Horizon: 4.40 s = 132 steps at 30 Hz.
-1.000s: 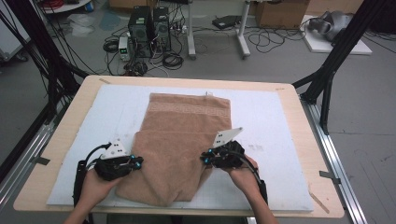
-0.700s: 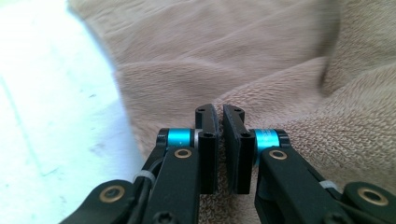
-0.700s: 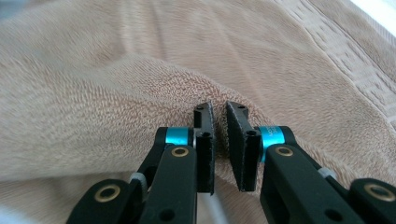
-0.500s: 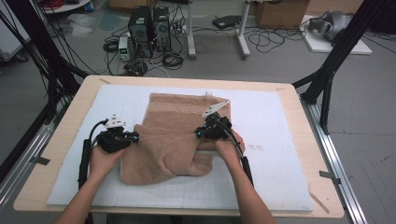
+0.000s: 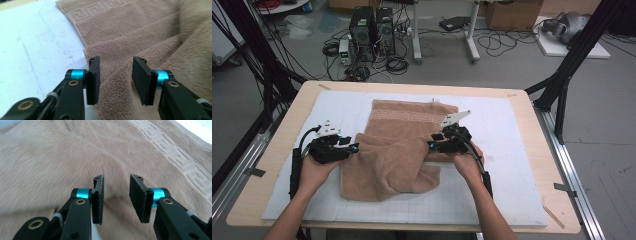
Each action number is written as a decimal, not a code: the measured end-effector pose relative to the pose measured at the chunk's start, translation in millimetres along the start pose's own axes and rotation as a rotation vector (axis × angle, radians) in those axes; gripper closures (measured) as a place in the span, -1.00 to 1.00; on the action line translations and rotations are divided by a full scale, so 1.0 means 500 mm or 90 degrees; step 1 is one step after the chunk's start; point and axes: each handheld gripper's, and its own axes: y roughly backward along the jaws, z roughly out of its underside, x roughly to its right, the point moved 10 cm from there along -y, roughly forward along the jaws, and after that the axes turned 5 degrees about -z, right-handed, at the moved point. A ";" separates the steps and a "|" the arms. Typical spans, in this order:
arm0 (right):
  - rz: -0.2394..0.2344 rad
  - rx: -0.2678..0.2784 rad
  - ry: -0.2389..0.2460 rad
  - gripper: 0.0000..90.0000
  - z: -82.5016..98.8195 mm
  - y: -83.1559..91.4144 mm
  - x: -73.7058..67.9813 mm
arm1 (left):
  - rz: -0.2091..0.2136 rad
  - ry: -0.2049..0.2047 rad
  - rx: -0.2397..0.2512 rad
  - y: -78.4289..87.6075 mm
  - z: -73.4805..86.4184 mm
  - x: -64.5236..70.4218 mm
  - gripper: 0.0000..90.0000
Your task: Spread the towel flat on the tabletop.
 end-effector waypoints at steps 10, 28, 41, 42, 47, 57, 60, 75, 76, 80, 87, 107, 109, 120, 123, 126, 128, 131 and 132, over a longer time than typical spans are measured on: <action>-0.043 -0.002 0.025 0.39 0.085 0.038 -0.058 | 0.063 -0.032 0.000 0.051 0.066 0.071 0.16; -0.106 -0.072 0.046 0.90 0.146 -0.028 -0.104 | 0.085 -0.063 -0.047 0.004 0.138 0.113 0.62; -0.116 -0.094 0.064 0.94 0.175 0.011 -0.121 | 0.100 -0.060 -0.012 0.037 0.116 0.121 0.79; -0.115 -0.094 0.067 0.94 0.183 0.019 -0.124 | 0.100 -0.061 -0.007 0.041 0.113 0.120 0.79; -0.104 -0.099 0.066 0.94 0.212 0.051 -0.142 | 0.104 -0.062 0.008 0.061 0.104 0.126 0.79; -0.118 -0.035 0.072 0.58 0.183 0.077 -0.160 | 0.112 -0.051 0.002 0.055 0.109 0.120 0.43; -0.135 -0.034 0.100 0.44 0.165 0.058 -0.170 | 0.110 -0.060 -0.017 0.040 0.116 0.121 0.38; -0.188 -0.076 0.115 0.89 0.163 -0.009 -0.185 | 0.098 -0.076 -0.042 0.014 0.132 0.130 0.79; -0.184 -0.075 0.117 0.89 0.166 -0.004 -0.182 | 0.099 -0.075 -0.037 0.016 0.130 0.132 0.81; -0.173 -0.073 0.102 0.89 0.186 0.031 -0.179 | 0.109 -0.073 -0.018 0.033 0.118 0.146 0.83; -0.158 -0.065 0.086 0.89 0.227 0.106 -0.196 | 0.132 -0.088 0.007 0.077 0.111 0.177 0.85; -0.093 -0.087 0.060 0.19 0.163 0.008 -0.091 | 0.123 -0.082 -0.083 -0.012 0.126 0.124 0.20; -0.100 -0.079 0.060 0.40 0.169 0.002 -0.088 | 0.117 -0.073 -0.071 -0.012 0.126 0.121 0.30; -0.127 -0.102 0.096 0.90 0.202 0.051 -0.128 | 0.147 -0.093 -0.044 0.030 0.124 0.152 0.84; -0.127 -0.095 0.094 0.90 0.215 0.079 -0.143 | 0.158 -0.092 -0.032 0.043 0.119 0.161 0.85; -0.146 -0.100 0.101 0.89 0.232 0.101 -0.170 | 0.171 -0.097 -0.027 0.051 0.115 0.174 0.86; -0.154 -0.102 0.111 0.86 0.233 0.109 -0.185 | 0.179 -0.104 -0.022 0.056 0.111 0.179 0.81; -0.150 -0.062 0.121 0.66 0.204 0.122 -0.192 | 0.175 -0.084 -0.015 0.057 0.102 0.170 0.52; -0.136 -0.050 0.123 0.63 0.189 0.121 -0.184 | 0.169 -0.079 -0.014 0.055 0.100 0.164 0.45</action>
